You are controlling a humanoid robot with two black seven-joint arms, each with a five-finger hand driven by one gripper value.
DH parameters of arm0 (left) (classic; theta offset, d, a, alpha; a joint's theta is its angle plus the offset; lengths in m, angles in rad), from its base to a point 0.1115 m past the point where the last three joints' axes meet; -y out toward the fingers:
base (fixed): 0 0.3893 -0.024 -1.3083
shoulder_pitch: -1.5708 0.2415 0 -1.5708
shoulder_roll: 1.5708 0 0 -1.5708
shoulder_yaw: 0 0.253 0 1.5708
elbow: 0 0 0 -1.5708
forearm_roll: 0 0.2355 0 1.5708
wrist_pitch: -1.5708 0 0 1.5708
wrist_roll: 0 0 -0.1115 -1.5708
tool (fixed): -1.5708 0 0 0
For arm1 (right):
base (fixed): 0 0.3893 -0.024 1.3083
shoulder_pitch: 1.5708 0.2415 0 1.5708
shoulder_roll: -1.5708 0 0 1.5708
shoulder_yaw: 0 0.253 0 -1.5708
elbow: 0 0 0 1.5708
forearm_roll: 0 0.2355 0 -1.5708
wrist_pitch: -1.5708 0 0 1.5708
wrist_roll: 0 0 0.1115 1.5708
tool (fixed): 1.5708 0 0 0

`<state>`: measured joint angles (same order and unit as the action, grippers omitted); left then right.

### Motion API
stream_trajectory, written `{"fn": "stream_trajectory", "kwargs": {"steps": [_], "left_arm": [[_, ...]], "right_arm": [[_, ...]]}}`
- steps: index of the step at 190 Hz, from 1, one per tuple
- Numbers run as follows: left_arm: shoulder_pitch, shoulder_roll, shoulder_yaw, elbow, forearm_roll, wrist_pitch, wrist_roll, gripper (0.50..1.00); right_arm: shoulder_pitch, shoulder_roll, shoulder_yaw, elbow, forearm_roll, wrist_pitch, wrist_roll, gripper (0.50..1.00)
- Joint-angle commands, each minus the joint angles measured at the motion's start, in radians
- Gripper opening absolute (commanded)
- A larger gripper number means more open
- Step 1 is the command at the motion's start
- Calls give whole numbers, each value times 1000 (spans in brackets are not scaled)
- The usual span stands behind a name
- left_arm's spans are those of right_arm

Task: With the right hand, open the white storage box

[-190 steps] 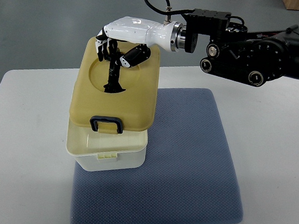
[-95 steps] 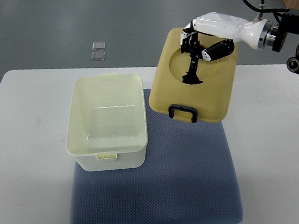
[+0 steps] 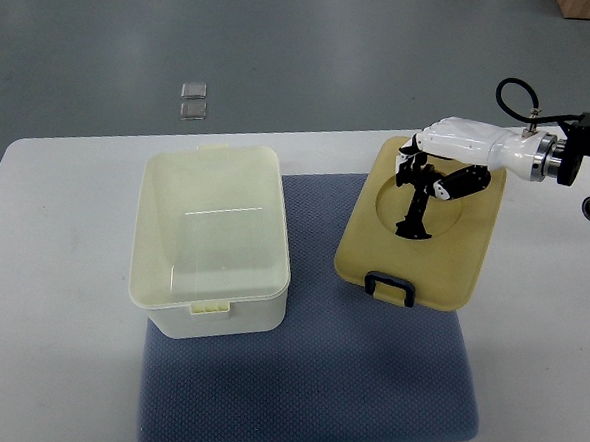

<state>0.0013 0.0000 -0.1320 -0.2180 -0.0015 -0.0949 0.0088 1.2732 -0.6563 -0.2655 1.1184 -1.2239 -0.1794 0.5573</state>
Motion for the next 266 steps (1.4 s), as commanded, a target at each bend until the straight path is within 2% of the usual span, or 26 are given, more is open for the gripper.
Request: {"fn": "stream_trajectory", "kwargs": {"steps": [1, 45, 46, 48, 49, 50, 51, 52, 53, 54, 55, 56, 57, 70, 73, 75, 99, 140, 152, 169, 195, 214, 225, 248, 266], "left_arm": [[0, 0, 2, 3, 0, 1, 0, 1000], [0, 0, -5, 11, 0, 1, 2, 1000], [-1, 0, -6, 12, 0, 1, 2, 1000], [-1, 0, -6, 12, 0, 1, 2, 1000], [-1, 0, -6, 12, 0, 1, 2, 1000], [-1, 0, -6, 12, 0, 1, 2, 1000], [-1, 0, -6, 12, 0, 1, 2, 1000], [-1, 0, -6, 12, 0, 1, 2, 1000], [-1, 0, -6, 12, 0, 1, 2, 1000], [-1, 0, -6, 12, 0, 1, 2, 1000], [-1, 0, -6, 12, 0, 1, 2, 1000], [-1, 0, -6, 12, 0, 1, 2, 1000], [-1, 0, -6, 12, -2, 1, 2, 1000], [0, 0, -6, 12, 0, 1, 2, 1000], [0, 0, -6, 12, -2, 1, 2, 1000], [0, 0, -6, 11, 0, 1, 2, 1000], [0, 0, -5, 11, 0, 1, 2, 1000], [0, 0, -6, 12, 0, 1, 2, 1000], [-1, 0, -6, 12, 0, 1, 2, 1000], [-1, 0, -5, 14, 0, 1, 2, 1000], [-1, 0, -3, 12, 0, 1, 4, 1000], [-1, 0, -6, 14, 0, 1, 4, 1000], [-1, 0, -6, 15, 0, 1, 4, 1000], [-1, 0, -6, 15, 0, 1, 4, 1000], [-1, 0, -6, 15, 0, 1, 4, 1000]], "right_arm": [[-28, 69, -1, -17, 0, -17, 0, 500], [-69, 204, -1, -111, 0, -32, 1, 502], [-71, 208, -1, -115, 0, -34, 0, 557], [-71, 208, -1, -115, 0, -34, 0, 558], [-74, 211, -1, -120, 0, -35, 0, 614], [-74, 211, -1, -120, 0, -35, 0, 615], [-74, 216, -1, -123, 0, -37, 0, 680], [-74, 216, -1, -123, 0, -37, 0, 680], [-77, 219, -1, -126, 0, -38, 0, 745], [-77, 219, -1, -126, 0, -38, 0, 746], [-78, 221, -1, -127, 0, -40, 0, 786], [-78, 221, -1, -127, 0, -40, 0, 787], [-78, 224, -1, -129, 0, -41, 0, 817], [-80, 230, -3, -130, 0, -43, -2, 872], [-80, 228, -3, -130, 0, -41, -2, 917], [-78, 228, -3, -130, -2, -40, -4, 930], [-72, 204, -12, -130, -20, -31, -2, 930], [-60, 86, -15, -101, -75, -18, 24, 930], [-48, 38, -27, -101, -117, 48, 19, 930], [26, -28, -9, -104, -121, 187, 15, 928], [95, -63, 180, -111, 57, 255, 1, 928], [92, -63, 362, -117, 329, 396, -79, 928], [81, -48, 456, -123, 493, 434, -134, 928], [-6, 26, 627, -137, 875, 433, -261, 928], [-64, 89, 730, -161, 1117, 426, -304, 930]]}}
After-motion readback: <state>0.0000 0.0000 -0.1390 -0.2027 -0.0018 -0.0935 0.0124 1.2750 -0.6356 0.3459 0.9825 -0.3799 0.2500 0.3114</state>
